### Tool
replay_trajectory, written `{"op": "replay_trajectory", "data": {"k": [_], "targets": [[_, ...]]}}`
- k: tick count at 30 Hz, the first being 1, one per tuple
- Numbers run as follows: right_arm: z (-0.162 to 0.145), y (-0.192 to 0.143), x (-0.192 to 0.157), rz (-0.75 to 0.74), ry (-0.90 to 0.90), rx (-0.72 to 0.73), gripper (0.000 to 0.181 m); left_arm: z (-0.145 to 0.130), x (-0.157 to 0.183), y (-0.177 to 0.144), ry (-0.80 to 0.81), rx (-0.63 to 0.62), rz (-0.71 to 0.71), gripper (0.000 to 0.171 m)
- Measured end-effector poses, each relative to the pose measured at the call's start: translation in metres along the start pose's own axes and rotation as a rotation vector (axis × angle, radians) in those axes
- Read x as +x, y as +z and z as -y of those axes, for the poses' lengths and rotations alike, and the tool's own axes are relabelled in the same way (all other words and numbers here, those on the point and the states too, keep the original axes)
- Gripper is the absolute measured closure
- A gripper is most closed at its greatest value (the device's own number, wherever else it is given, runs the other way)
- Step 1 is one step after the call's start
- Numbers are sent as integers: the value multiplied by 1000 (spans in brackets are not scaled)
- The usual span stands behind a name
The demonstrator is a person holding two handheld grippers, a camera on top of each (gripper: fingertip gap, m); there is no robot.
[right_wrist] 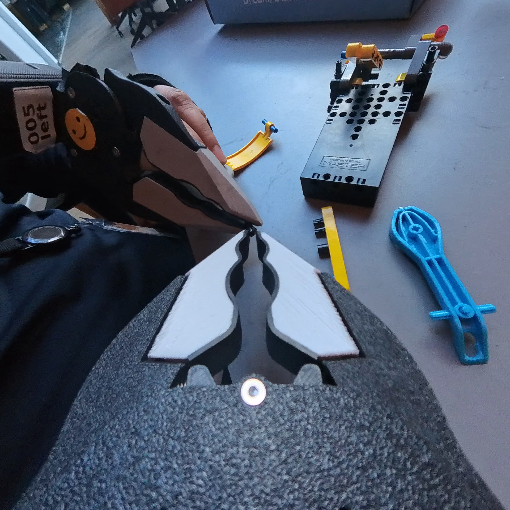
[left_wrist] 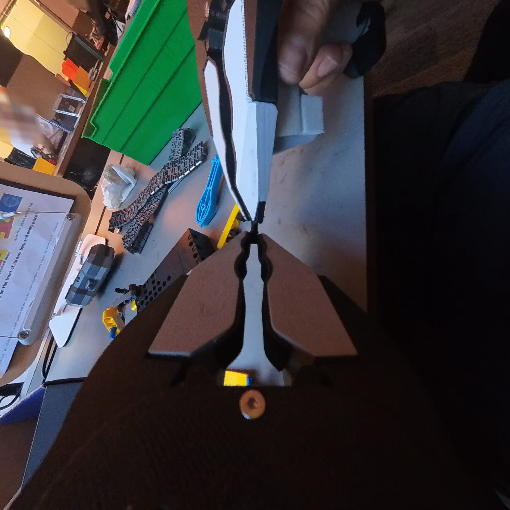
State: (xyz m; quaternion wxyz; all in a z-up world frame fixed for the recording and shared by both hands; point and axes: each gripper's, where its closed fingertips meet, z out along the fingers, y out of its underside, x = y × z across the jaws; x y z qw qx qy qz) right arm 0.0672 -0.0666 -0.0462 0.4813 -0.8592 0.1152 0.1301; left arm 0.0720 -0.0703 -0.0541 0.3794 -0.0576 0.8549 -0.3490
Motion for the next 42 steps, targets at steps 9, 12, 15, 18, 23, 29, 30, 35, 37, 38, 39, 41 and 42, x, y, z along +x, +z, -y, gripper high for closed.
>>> {"op": "replay_trajectory", "data": {"k": [9,12,15,18,23,29,30,35,37,38,39,41,42], "targets": [[1,4,-4,7,-9,2,179,2,0,-1,6,15,8,170],[6,-3,-1,-10,-22,32,179,5,-4,-1,-7,32,22,169],[23,-29,11,-71,-32,105,179,3,-9,-1,-38,25,38,159],[59,-89,34,-220,-72,247,179,2,-11,0,-56,20,38,154],[107,-233,119,-719,-130,426,179,2,-10,0,-54,18,35,155],[33,-279,217,-1011,157,207,156,0,-11,1,-66,3,33,156],[33,-276,215,-985,166,269,157,0,-13,1,-81,6,37,154],[62,-270,189,-907,118,373,141,0,-26,-3,-217,43,26,143],[75,-263,173,-868,70,396,130,-1,-34,-5,-280,57,36,128],[79,-256,166,-834,69,387,113,-2,-38,-5,-309,59,46,114],[83,-247,159,-795,64,375,106,-4,-42,-5,-338,53,62,103],[90,-226,143,-721,9,343,105,-6,-44,-4,-372,48,45,100],[92,-216,136,-701,-21,323,100,-8,-44,-3,-383,38,37,94]]}}
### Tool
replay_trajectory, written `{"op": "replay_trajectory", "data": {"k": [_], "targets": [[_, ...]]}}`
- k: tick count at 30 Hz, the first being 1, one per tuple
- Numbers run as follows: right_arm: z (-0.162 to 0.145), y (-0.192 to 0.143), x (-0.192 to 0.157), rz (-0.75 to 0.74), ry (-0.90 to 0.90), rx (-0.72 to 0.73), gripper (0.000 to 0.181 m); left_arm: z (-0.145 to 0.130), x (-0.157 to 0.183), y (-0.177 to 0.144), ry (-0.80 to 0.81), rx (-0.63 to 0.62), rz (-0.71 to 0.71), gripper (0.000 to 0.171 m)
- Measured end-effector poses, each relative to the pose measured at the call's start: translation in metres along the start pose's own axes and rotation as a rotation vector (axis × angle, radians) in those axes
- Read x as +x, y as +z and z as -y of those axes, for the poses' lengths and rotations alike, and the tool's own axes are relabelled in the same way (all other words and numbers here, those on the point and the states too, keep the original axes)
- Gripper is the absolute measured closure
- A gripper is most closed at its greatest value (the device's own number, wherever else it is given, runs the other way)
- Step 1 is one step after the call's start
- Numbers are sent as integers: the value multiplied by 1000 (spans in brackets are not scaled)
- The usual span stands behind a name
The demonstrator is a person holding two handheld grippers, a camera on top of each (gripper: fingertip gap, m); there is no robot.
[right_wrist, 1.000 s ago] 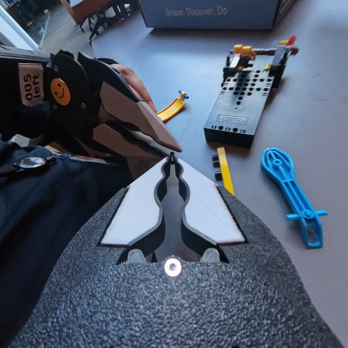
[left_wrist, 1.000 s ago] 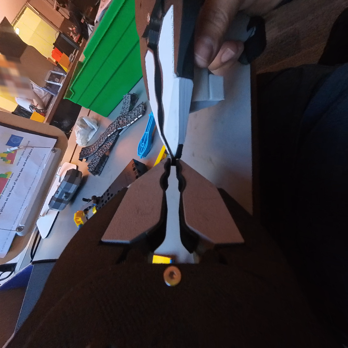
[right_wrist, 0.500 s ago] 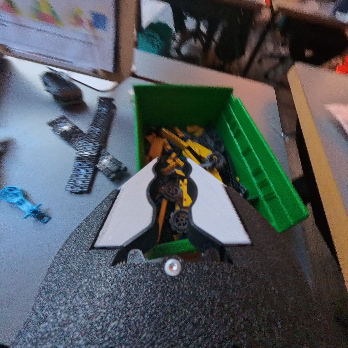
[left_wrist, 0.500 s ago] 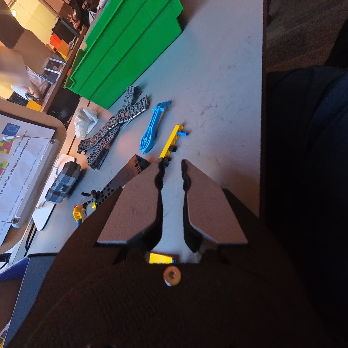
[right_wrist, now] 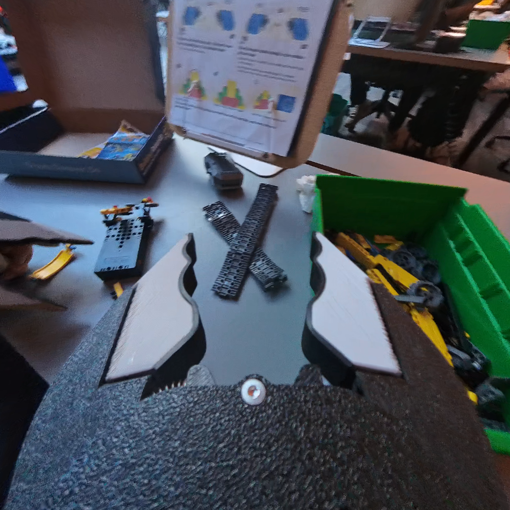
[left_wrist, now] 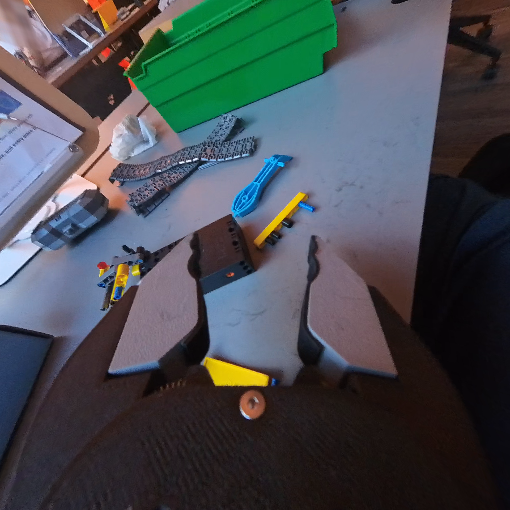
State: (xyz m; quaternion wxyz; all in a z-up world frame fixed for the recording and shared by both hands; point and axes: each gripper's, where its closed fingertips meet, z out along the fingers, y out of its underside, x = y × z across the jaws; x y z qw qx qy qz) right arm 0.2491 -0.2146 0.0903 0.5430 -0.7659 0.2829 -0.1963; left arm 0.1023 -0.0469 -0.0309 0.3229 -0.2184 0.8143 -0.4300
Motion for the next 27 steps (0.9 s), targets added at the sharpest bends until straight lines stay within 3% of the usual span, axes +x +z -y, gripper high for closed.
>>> {"op": "replay_trajectory", "data": {"k": [2,6,9,13,27], "targets": [[-4,9,-28,77,-48,-43,86,-3,0,3,-15,-26,-16,89],[-20,21,-93,287,-139,-132,91,-5,5,4,-5,-41,-47,86],[-42,29,-124,374,-229,-234,108,-7,8,6,20,-56,-56,87],[-65,41,-131,349,-321,-332,115,-12,11,9,64,-95,-47,93],[-90,47,-157,455,-343,-413,131,-14,13,10,86,-107,-47,103]]}}
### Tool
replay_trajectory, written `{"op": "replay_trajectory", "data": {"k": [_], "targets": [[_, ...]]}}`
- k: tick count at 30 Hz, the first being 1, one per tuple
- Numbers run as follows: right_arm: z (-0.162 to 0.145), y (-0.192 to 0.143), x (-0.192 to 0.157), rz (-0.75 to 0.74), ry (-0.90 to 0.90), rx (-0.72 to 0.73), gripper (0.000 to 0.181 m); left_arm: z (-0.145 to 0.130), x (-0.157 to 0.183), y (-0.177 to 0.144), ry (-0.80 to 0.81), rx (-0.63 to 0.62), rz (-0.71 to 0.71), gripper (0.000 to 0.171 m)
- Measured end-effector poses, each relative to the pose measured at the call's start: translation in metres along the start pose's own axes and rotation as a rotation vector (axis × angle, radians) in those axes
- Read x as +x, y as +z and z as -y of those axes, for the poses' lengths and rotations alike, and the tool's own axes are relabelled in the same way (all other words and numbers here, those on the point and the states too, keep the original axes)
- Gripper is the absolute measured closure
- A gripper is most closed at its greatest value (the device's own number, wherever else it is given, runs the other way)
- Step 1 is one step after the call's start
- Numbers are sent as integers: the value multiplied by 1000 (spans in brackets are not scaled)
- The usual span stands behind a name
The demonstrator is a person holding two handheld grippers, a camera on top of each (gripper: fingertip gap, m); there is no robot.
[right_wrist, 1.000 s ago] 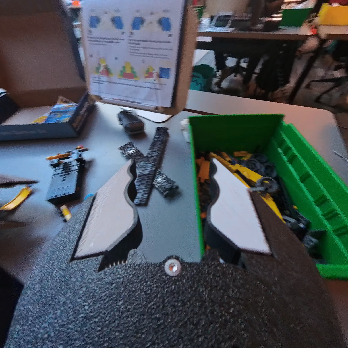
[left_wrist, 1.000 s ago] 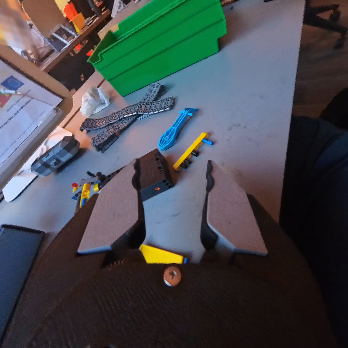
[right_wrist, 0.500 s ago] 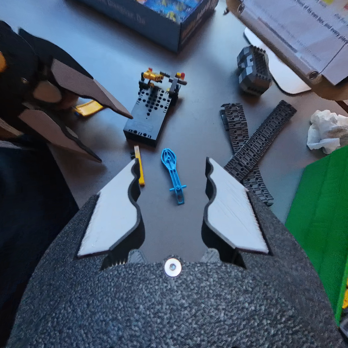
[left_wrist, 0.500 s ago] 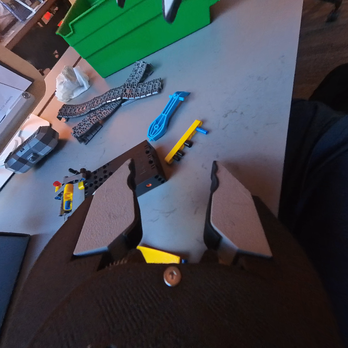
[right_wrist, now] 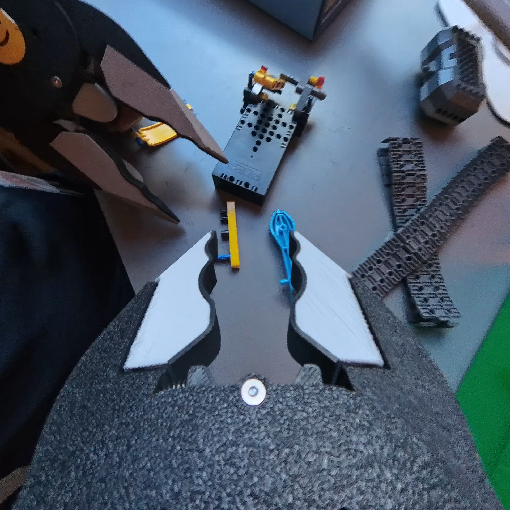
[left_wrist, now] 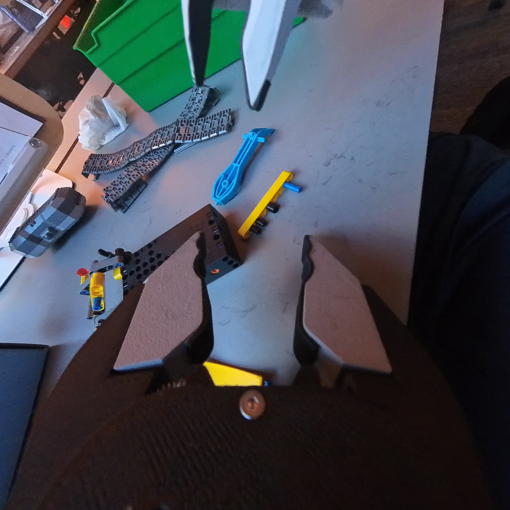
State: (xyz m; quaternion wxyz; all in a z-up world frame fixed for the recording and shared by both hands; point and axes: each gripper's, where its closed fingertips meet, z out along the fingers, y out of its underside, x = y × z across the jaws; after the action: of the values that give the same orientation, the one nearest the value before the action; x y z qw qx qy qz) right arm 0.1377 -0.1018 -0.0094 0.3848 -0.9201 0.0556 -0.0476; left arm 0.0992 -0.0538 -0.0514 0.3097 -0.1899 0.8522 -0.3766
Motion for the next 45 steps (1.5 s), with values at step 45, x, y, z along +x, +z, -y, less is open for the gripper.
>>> {"op": "replay_trajectory", "data": {"k": [45], "targets": [[-10,28,-87,628,208,-57,175,15,23,-15,394,158,55,145]]}}
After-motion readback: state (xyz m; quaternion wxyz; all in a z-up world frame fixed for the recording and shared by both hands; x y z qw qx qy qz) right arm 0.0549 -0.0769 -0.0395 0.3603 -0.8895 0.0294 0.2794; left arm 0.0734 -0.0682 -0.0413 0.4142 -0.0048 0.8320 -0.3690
